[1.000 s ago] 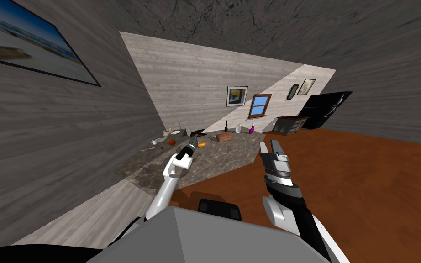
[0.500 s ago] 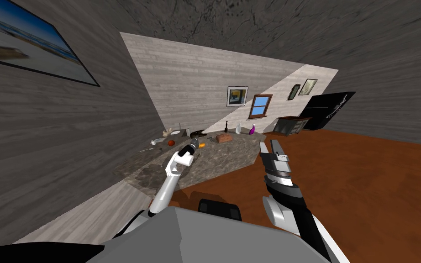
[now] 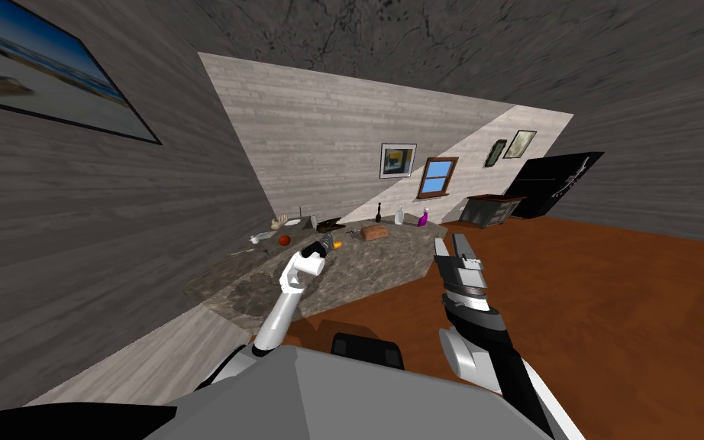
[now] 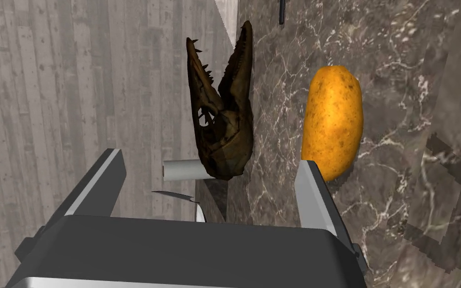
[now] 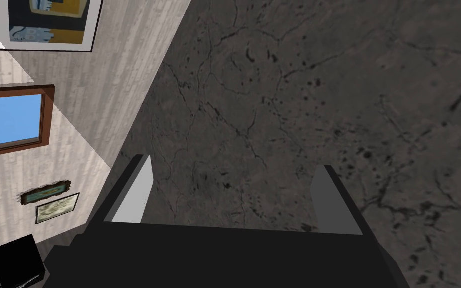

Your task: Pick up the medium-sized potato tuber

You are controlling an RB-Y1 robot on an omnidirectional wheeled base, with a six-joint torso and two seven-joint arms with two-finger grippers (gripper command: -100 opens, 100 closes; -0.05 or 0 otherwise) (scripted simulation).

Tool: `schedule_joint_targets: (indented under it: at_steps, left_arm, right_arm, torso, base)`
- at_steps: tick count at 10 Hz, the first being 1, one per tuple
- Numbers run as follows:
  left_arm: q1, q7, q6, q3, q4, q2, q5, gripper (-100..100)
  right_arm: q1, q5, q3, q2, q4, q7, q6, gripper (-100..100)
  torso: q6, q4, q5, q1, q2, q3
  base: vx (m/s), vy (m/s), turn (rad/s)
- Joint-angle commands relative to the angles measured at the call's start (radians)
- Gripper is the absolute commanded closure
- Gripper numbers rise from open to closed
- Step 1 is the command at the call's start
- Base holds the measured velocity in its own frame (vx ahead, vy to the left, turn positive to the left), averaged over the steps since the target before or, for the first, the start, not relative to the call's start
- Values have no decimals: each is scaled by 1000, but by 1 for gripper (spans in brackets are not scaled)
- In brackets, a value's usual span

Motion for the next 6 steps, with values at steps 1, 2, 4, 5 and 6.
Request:
schedule_joint_targets:
  at_steps: [1,2,4,5,6]
  left_arm:
    - [-12,21,50,0,12,0,17,-100]
    - [-12,21,68,0,12,0,17,-100]
    - [-22,38,116,-1,26,-1,31,-100]
    - [-29,55,148,-1,39,-2,45,-100]
    - [-29,55,160,-1,39,-2,45,-100]
  right_arm:
    - [0,0,0,0,0,0,0,0]
    - [0,0,0,0,0,0,0,0]
    - [0,0,0,0,0,0,0,0]
    - [0,0,0,0,0,0,0,0]
    - [0,0,0,0,0,0,0,0]
  torso:
    - [0,0,0,0,0,0]
    - [0,0,0,0,-1,0]
    - [0,0,0,0,-2,-1]
    - [0,0,0,1,-1,0]
    - [0,0,0,0,-2,-1]
  base:
    - [66,-6,30]
    - [74,-13,13]
    - [77,-8,25]
    - [90,-13,24]
    - [72,-12,19]
